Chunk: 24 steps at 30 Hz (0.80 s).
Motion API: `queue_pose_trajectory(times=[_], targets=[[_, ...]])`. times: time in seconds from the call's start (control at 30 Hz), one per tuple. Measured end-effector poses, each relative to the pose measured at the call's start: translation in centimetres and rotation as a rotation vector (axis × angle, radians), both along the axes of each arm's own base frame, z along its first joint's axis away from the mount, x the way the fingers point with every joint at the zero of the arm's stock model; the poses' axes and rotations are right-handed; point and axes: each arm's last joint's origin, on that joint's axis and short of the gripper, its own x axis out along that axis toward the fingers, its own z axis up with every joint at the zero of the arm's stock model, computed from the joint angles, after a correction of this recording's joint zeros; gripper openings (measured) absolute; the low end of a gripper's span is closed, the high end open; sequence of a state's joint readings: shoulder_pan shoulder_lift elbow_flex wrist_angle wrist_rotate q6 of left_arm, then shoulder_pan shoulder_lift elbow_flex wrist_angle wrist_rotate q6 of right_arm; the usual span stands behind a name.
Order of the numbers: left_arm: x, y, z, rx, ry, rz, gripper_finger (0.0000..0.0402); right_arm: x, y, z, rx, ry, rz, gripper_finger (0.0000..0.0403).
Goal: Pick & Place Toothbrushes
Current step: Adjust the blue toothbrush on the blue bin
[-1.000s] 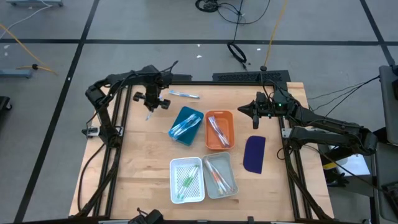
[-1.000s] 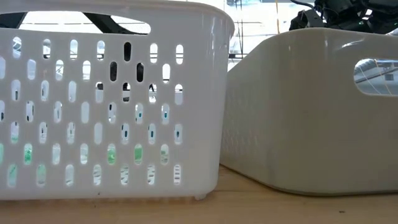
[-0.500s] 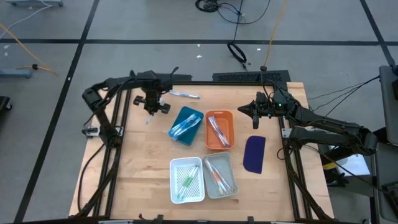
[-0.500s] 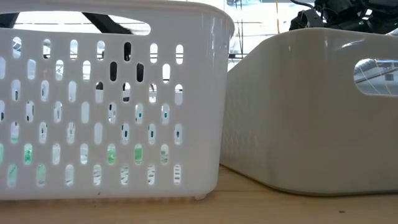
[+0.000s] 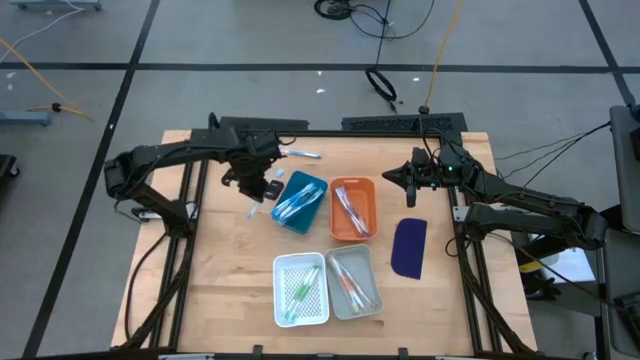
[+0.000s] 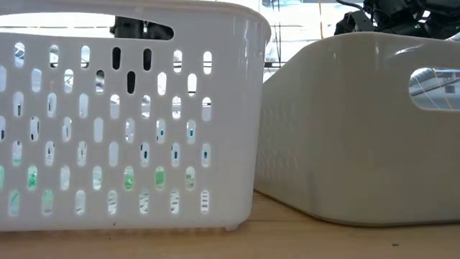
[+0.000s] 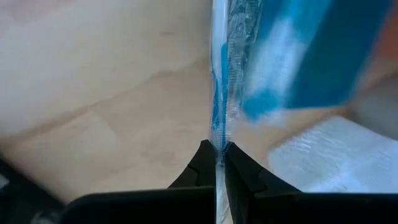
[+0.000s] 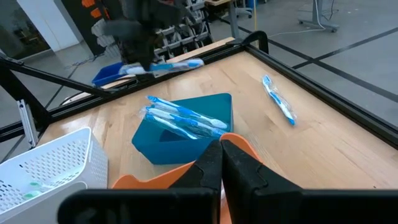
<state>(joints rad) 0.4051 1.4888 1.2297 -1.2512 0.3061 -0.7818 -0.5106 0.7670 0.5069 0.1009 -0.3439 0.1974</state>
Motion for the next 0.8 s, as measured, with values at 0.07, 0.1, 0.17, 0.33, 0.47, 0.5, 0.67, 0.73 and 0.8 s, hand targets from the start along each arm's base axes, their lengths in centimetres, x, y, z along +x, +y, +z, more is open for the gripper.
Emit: queue_pose_trajectory(times=[0.07,0.1,0.17,0.33,0.47,0.5,0.67,0.73,0.8], targets=[[0.4,-0.5,1.2,-0.026,-0.023,-0.039,0.0000,0.0,0.0,0.0,0.000,0.000,0.000,0.0000],[0.7,-0.8,1.9,-0.030,-0.025,-0.055,0.0000,0.0,0.0,0.0,0.000,0.000,0.000,0.0000],[1.0,-0.9,3.1,-0.045,-0.018,-0.090,0.0000,0.0,0.0,0.0,0.000,0.000,0.000,0.0000],[2.3,0.0,3.7,-0.116,0.031,-0.165,0.0000,0.0,0.0,0.0,0.000,0.000,-0.001,0.0000],[4.3,0.8,2.4,-0.143,0.082,-0.234,0.0000,0.0,0.0,0.0,0.000,0.000,0.000,0.0000],[4.8,1.1,2.0,-0.152,0.093,-0.252,0.0000,0.0,0.0,0.0,0.000,-0.001,0.000,0.0000],[7.2,2.0,0.2,-0.175,0.104,-0.315,0.0000,0.0,0.0,0.0,0.000,0.000,0.001,0.0000],[7.9,2.3,-0.1,-0.184,0.101,-0.329,0.0000,0.0,0.0,0.0,0.000,0.000,0.001,0.0000],[8.5,2.5,-0.6,-0.188,0.097,-0.340,0.0000,0.0,0.0,0.0,0.000,0.000,0.001,0.0000]])
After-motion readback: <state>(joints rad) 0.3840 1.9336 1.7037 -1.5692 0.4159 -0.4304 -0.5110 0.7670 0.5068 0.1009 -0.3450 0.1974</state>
